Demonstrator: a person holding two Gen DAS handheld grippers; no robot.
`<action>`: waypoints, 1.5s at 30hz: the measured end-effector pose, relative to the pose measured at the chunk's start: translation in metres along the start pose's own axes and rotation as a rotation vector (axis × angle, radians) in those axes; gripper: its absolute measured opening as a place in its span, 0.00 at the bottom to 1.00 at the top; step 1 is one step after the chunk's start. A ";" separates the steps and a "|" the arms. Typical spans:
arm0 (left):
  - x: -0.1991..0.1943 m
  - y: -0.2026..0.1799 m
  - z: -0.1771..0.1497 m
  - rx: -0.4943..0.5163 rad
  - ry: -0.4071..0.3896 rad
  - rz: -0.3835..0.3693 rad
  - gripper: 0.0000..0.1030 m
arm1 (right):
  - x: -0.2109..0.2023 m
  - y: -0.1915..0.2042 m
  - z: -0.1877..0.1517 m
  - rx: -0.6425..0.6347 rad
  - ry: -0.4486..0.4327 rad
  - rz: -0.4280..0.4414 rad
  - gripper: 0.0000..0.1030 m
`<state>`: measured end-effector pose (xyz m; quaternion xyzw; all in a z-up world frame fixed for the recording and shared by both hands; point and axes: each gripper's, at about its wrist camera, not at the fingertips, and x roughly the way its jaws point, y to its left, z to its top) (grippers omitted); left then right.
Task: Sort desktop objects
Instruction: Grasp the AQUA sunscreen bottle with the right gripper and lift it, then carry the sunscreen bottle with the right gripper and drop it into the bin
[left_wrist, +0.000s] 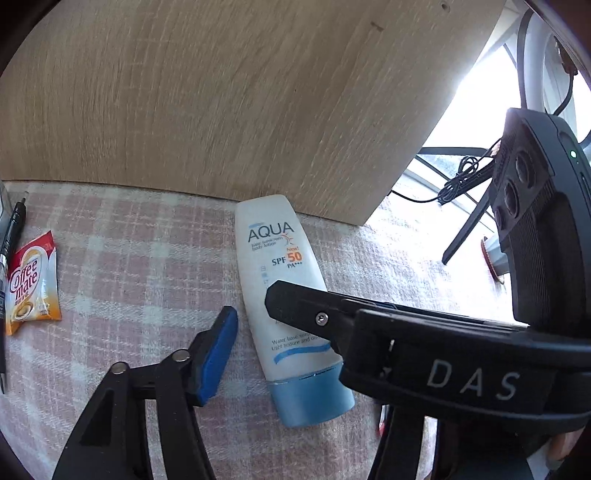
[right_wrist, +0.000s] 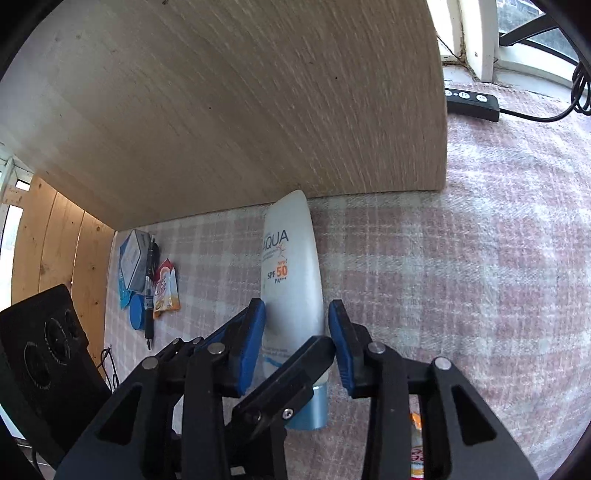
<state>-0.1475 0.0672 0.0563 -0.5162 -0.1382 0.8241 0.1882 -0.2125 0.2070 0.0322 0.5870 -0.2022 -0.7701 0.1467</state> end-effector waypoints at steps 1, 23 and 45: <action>-0.001 -0.001 -0.001 0.003 0.003 -0.001 0.46 | 0.005 0.005 -0.003 0.004 -0.007 -0.006 0.34; -0.082 -0.039 -0.148 0.122 0.077 -0.032 0.44 | -0.046 -0.001 -0.183 0.135 -0.072 -0.034 0.34; -0.151 -0.212 -0.226 0.428 0.066 -0.231 0.44 | -0.236 -0.061 -0.305 0.331 -0.363 -0.148 0.34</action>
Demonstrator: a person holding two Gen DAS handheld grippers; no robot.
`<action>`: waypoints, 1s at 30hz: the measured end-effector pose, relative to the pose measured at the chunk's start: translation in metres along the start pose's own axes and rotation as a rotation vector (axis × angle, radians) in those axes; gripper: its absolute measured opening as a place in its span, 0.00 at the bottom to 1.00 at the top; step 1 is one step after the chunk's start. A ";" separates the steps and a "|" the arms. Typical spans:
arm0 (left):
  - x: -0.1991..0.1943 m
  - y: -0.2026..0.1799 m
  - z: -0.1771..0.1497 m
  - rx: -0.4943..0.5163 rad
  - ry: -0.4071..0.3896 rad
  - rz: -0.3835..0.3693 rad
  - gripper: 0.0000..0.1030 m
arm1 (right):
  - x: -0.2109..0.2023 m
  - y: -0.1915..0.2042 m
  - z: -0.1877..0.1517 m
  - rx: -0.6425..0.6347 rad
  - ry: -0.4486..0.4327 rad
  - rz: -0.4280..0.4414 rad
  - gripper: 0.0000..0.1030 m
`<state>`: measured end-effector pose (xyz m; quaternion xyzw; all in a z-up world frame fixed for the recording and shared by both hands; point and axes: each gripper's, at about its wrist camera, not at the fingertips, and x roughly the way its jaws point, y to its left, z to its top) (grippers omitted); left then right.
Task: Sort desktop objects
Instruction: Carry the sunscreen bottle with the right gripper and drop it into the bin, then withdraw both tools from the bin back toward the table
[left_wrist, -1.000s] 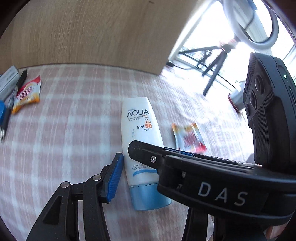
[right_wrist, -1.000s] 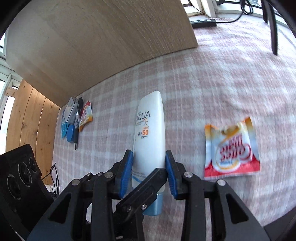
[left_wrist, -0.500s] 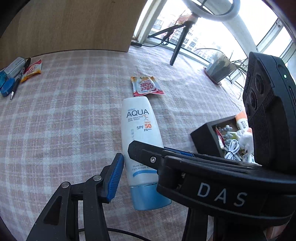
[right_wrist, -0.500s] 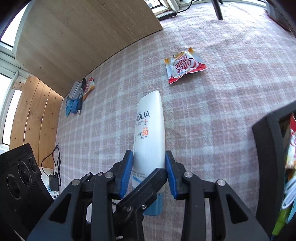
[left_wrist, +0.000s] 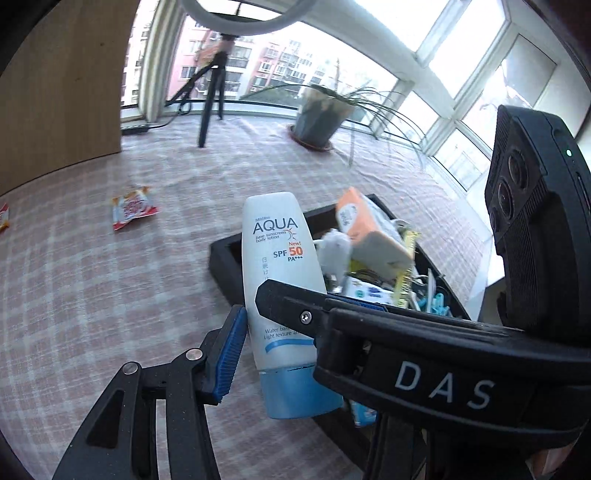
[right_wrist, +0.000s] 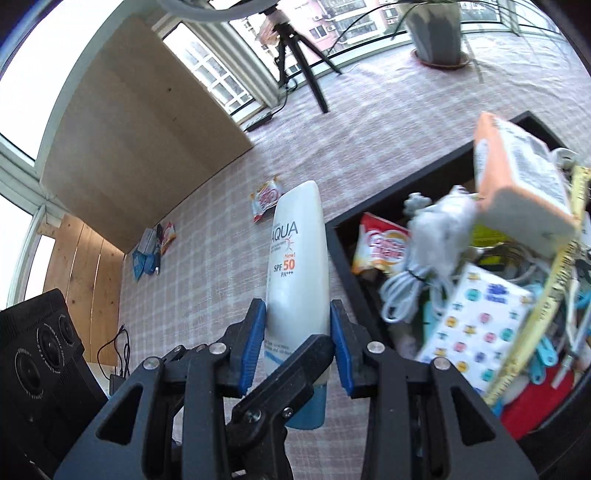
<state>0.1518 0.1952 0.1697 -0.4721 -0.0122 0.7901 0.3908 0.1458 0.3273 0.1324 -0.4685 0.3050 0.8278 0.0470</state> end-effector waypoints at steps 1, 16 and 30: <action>0.001 -0.011 -0.001 0.019 0.009 -0.018 0.44 | -0.010 -0.010 -0.001 0.016 -0.013 -0.015 0.34; 0.042 -0.151 -0.011 0.246 0.113 -0.173 0.44 | -0.106 -0.123 -0.030 0.242 -0.153 -0.134 0.34; 0.016 -0.121 0.004 0.184 0.073 -0.109 0.56 | -0.119 -0.105 -0.020 0.173 -0.207 -0.209 0.52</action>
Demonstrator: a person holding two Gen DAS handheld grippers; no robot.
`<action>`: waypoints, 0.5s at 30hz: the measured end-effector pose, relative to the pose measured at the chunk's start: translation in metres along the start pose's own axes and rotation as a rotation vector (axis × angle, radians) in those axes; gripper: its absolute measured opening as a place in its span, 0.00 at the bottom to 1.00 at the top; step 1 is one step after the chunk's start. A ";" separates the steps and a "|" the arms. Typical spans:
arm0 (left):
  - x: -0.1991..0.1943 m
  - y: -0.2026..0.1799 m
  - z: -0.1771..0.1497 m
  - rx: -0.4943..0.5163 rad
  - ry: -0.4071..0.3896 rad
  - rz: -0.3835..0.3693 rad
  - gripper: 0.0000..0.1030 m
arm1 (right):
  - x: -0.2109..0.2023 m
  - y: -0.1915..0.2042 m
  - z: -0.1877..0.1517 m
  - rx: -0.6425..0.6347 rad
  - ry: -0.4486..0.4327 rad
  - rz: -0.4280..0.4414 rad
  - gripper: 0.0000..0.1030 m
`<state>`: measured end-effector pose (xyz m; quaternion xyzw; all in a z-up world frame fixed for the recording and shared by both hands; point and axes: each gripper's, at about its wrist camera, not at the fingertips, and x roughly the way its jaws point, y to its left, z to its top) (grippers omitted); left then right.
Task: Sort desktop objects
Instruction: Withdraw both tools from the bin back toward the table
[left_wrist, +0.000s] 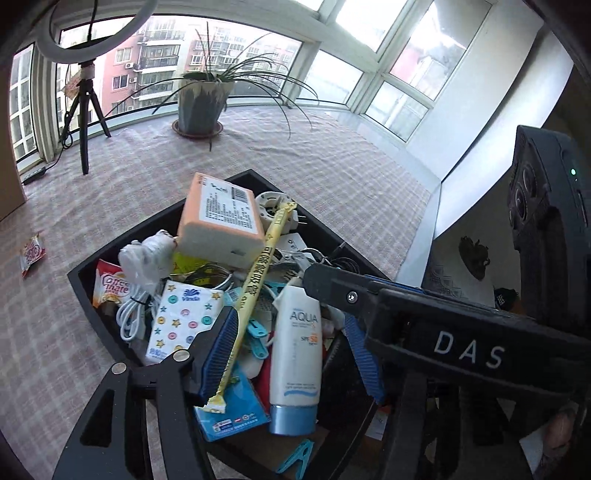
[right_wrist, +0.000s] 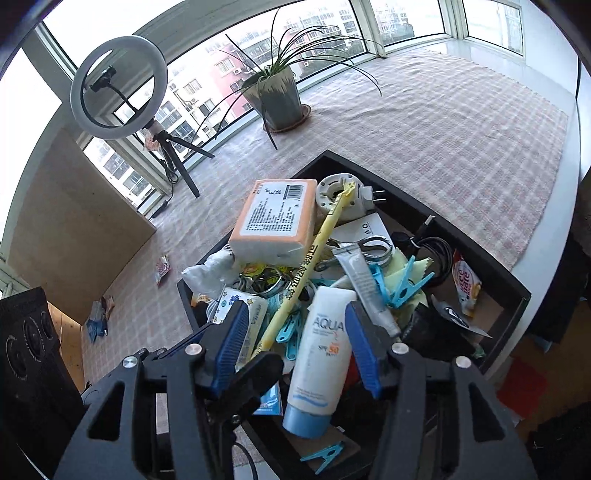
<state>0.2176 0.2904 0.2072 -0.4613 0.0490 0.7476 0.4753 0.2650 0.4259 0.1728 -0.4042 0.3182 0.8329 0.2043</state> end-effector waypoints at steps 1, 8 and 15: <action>-0.003 0.008 0.000 -0.009 -0.002 0.016 0.56 | 0.003 0.005 0.000 -0.006 0.005 0.008 0.52; -0.033 0.077 -0.006 -0.126 -0.025 0.114 0.56 | 0.024 0.057 0.006 -0.075 0.033 0.082 0.52; -0.069 0.159 -0.010 -0.242 -0.059 0.239 0.56 | 0.055 0.118 0.009 -0.170 0.074 0.143 0.52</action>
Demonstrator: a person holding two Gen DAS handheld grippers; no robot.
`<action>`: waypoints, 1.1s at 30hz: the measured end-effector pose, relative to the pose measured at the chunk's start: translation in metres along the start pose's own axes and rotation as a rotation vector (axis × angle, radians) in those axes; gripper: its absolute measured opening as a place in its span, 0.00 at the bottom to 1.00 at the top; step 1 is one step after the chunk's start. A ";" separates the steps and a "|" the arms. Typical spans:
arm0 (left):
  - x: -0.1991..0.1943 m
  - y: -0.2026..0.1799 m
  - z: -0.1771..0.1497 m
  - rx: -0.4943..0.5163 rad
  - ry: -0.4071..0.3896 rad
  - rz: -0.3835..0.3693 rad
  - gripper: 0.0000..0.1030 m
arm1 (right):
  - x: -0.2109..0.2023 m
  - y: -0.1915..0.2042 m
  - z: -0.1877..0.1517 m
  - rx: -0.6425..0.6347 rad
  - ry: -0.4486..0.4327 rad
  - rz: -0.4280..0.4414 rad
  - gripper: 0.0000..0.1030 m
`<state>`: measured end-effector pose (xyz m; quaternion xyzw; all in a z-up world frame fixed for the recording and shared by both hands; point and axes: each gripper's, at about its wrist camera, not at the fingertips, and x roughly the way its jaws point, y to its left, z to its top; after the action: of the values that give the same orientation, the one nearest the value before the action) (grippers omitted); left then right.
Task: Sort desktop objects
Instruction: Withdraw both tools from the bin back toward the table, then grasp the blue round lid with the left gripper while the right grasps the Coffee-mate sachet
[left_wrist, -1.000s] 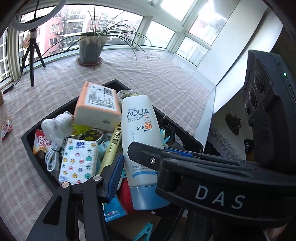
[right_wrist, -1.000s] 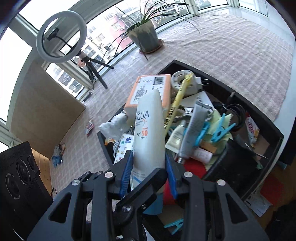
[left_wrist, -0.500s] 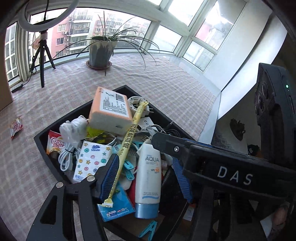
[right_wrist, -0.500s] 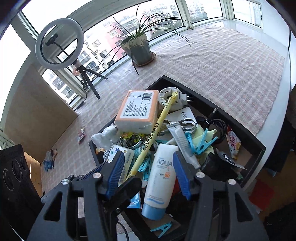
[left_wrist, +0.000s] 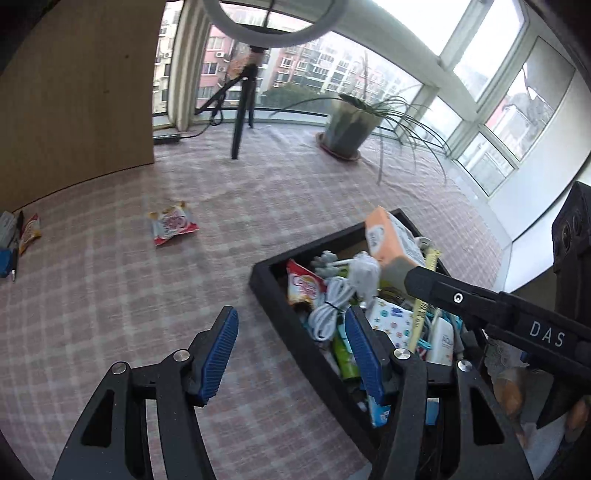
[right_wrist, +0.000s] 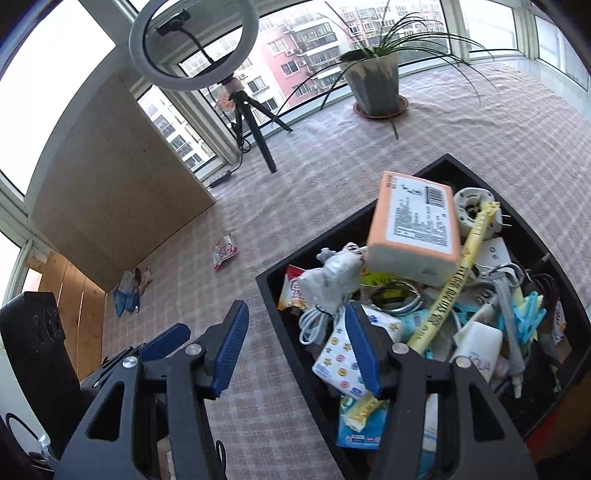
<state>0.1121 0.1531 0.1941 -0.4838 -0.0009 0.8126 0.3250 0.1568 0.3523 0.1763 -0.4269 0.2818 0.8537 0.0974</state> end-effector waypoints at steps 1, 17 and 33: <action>-0.002 0.013 0.003 -0.015 -0.007 0.019 0.56 | 0.007 0.007 0.001 -0.014 0.009 0.008 0.52; -0.019 0.198 0.025 -0.322 -0.069 0.234 0.56 | 0.119 0.103 0.030 -0.201 0.127 0.015 0.57; -0.002 0.364 0.036 -0.551 -0.038 0.469 0.56 | 0.239 0.137 0.069 -0.257 0.257 -0.084 0.57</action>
<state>-0.1073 -0.1246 0.0998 -0.5249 -0.1147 0.8433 -0.0130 -0.0932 0.2604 0.0761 -0.5527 0.1626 0.8163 0.0409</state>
